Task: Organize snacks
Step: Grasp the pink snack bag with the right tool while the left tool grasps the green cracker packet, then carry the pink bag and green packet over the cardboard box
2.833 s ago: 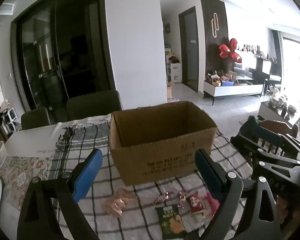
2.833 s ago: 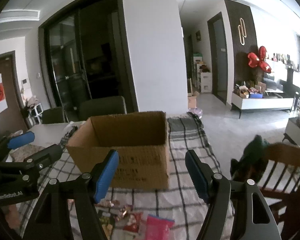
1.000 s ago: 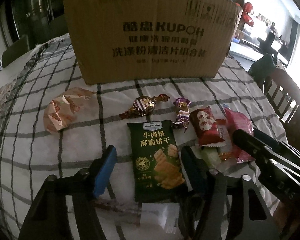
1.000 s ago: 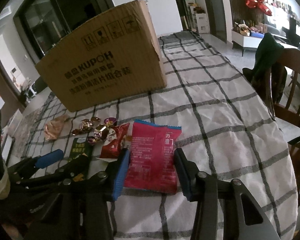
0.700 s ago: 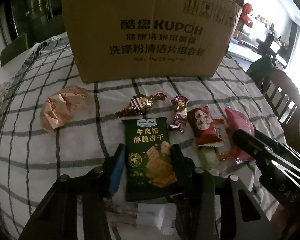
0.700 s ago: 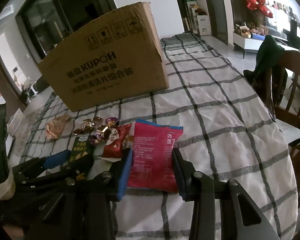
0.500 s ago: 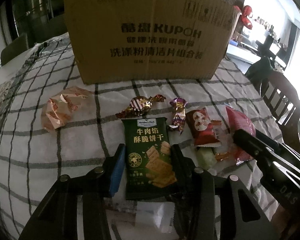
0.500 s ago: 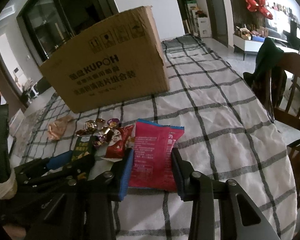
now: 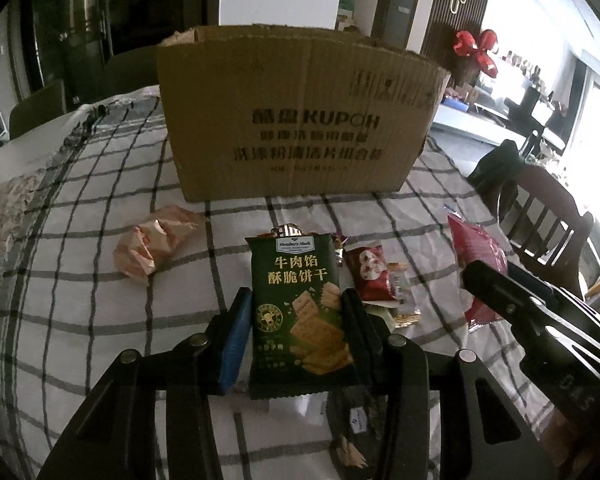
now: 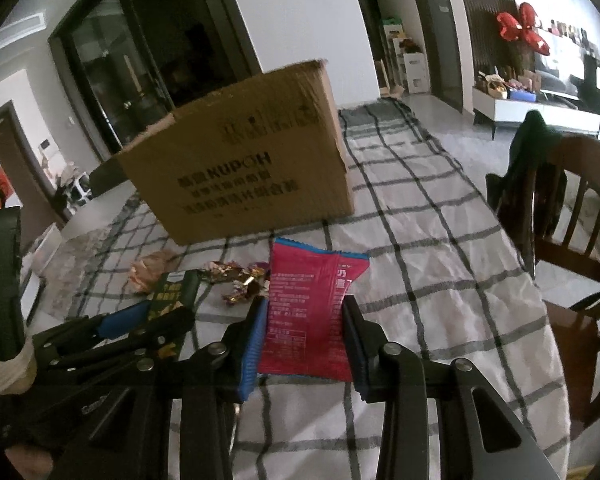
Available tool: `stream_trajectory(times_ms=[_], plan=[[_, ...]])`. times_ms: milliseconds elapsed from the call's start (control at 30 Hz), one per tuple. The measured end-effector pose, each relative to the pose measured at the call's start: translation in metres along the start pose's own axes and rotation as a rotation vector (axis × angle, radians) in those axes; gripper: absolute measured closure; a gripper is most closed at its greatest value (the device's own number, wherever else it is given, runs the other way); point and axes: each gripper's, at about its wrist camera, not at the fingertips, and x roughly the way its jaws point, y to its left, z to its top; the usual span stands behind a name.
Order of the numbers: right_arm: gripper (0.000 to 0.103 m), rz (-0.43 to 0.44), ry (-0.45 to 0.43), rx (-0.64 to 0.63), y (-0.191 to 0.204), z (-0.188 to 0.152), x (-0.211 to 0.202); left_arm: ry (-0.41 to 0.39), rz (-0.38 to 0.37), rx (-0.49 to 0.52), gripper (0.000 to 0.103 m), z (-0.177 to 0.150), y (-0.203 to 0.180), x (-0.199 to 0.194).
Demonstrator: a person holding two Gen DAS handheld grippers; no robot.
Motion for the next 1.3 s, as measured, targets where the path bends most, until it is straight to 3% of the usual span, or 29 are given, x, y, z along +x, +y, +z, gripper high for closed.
stream_trajectory(times_ms=[533, 1300], plan=[[0.065, 0.038, -0.029, -0.017, 0.014, 0.009, -0.034, -0.081, -0.005, 0.026, 0.06, 0.008, -0.004, -0.05], [0.065, 0.092, -0.142, -0.095, 0.034, 0.095, -0.066, -0.248, -0.014, 0.074, 0.06, 0.091, -0.009, -0.102]])
